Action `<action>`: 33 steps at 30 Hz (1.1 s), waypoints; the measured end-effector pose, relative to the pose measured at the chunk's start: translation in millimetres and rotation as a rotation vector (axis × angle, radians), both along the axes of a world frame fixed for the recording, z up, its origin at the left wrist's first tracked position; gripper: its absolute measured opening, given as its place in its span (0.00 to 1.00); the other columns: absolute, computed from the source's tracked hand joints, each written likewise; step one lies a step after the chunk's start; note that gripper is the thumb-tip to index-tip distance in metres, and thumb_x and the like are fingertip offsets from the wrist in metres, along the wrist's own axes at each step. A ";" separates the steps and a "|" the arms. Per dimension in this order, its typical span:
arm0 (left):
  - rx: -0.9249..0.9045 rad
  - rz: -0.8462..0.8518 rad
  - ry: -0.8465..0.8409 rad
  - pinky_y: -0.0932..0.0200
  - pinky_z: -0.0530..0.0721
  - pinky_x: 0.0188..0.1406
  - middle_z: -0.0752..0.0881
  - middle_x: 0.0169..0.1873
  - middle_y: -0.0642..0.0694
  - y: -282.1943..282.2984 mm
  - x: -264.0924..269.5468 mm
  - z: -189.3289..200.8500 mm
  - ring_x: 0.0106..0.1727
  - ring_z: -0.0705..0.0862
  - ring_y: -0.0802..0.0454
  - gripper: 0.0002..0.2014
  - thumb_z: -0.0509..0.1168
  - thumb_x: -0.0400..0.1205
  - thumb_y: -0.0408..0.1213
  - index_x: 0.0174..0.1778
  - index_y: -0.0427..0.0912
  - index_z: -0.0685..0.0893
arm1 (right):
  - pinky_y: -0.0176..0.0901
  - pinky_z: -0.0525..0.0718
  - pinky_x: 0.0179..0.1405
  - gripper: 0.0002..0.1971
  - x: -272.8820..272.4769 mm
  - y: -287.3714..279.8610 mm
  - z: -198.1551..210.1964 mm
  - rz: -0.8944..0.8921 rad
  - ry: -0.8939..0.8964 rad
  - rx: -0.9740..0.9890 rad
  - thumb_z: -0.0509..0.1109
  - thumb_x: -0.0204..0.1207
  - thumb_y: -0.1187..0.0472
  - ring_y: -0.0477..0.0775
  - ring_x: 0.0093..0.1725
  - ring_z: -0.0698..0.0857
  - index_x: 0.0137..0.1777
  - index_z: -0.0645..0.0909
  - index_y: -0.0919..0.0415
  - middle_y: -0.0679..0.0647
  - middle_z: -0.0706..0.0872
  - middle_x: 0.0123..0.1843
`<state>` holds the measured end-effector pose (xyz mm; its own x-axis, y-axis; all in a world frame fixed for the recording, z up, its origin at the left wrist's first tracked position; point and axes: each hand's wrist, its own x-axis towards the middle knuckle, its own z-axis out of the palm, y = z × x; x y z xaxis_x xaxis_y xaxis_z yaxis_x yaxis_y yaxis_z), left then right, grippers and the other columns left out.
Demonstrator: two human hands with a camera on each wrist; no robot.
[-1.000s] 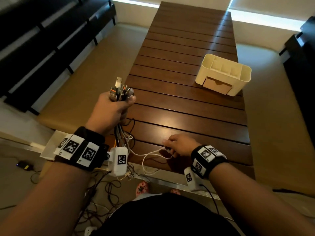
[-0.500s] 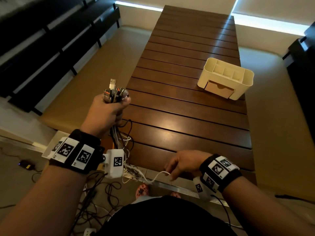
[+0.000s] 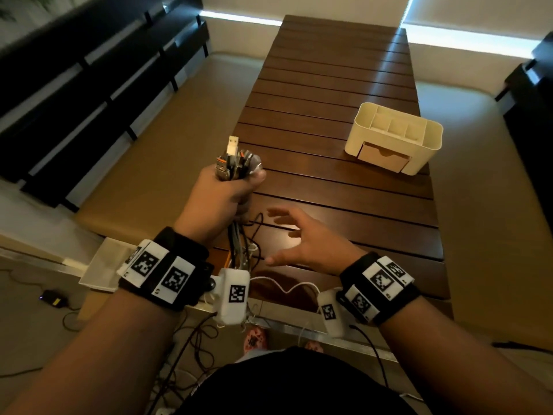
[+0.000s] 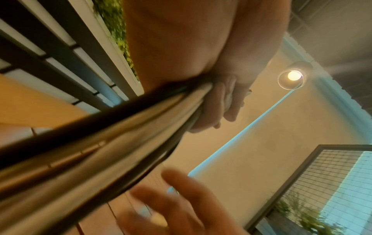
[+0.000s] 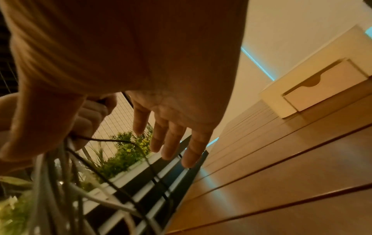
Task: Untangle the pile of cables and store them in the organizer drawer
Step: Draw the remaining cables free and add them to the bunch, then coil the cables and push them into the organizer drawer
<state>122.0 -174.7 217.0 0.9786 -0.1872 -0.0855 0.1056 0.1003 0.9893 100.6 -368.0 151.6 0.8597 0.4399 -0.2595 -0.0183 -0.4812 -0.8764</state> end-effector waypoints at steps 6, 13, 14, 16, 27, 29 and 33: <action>-0.307 0.008 0.062 0.65 0.69 0.20 0.64 0.25 0.51 -44.3 -6.3 25.4 0.21 0.64 0.58 0.10 0.64 0.88 0.35 0.42 0.51 0.82 | 0.55 0.85 0.65 0.17 3.8 23.1 14.6 0.010 0.131 0.250 0.80 0.71 0.58 0.51 0.56 0.89 0.59 0.83 0.52 0.54 0.90 0.56; -0.379 0.008 -0.008 0.61 0.76 0.29 0.68 0.26 0.50 -55.6 25.8 65.3 0.26 0.70 0.56 0.08 0.64 0.88 0.38 0.42 0.51 0.80 | 0.40 0.74 0.29 0.16 6.8 19.3 35.0 -0.165 -0.113 0.236 0.69 0.82 0.60 0.45 0.25 0.75 0.32 0.73 0.50 0.44 0.76 0.24; -0.339 -0.019 -0.042 0.60 0.78 0.32 0.69 0.27 0.50 -57.8 28.8 70.1 0.27 0.72 0.55 0.07 0.65 0.87 0.37 0.43 0.50 0.80 | 0.38 0.73 0.27 0.17 9.1 16.6 38.9 -0.185 -0.139 0.230 0.69 0.83 0.58 0.45 0.24 0.73 0.31 0.72 0.51 0.44 0.75 0.23; -0.294 -0.090 -0.081 0.56 0.83 0.37 0.73 0.29 0.48 -62.5 31.7 77.3 0.31 0.75 0.53 0.04 0.66 0.85 0.36 0.46 0.47 0.78 | 0.40 0.73 0.28 0.18 11.9 11.9 43.2 -0.192 -0.141 0.221 0.68 0.84 0.54 0.47 0.25 0.73 0.32 0.70 0.51 0.45 0.74 0.25; -0.174 -0.214 -0.168 0.62 0.66 0.19 0.66 0.24 0.46 -68.7 31.2 82.3 0.19 0.63 0.53 0.08 0.72 0.78 0.37 0.39 0.49 0.78 | 0.43 0.83 0.66 0.24 28.6 -48.5 100.4 0.027 -0.049 0.012 0.81 0.73 0.54 0.35 0.62 0.84 0.67 0.81 0.38 0.38 0.87 0.63; -0.135 -0.232 -0.200 0.62 0.67 0.19 0.66 0.24 0.44 -69.0 31.0 83.3 0.19 0.64 0.52 0.08 0.73 0.78 0.35 0.38 0.47 0.79 | 0.48 0.82 0.70 0.25 34.1 -64.9 119.8 -0.042 -0.117 0.093 0.77 0.75 0.55 0.37 0.67 0.82 0.71 0.80 0.39 0.40 0.86 0.66; -0.074 -0.255 -0.210 0.60 0.69 0.19 0.70 0.23 0.45 -74.0 28.8 79.1 0.19 0.66 0.53 0.11 0.71 0.82 0.32 0.35 0.47 0.83 | 0.48 0.81 0.71 0.20 38.4 -73.1 155.8 -0.156 -0.391 0.220 0.68 0.83 0.58 0.42 0.70 0.82 0.74 0.79 0.44 0.41 0.86 0.68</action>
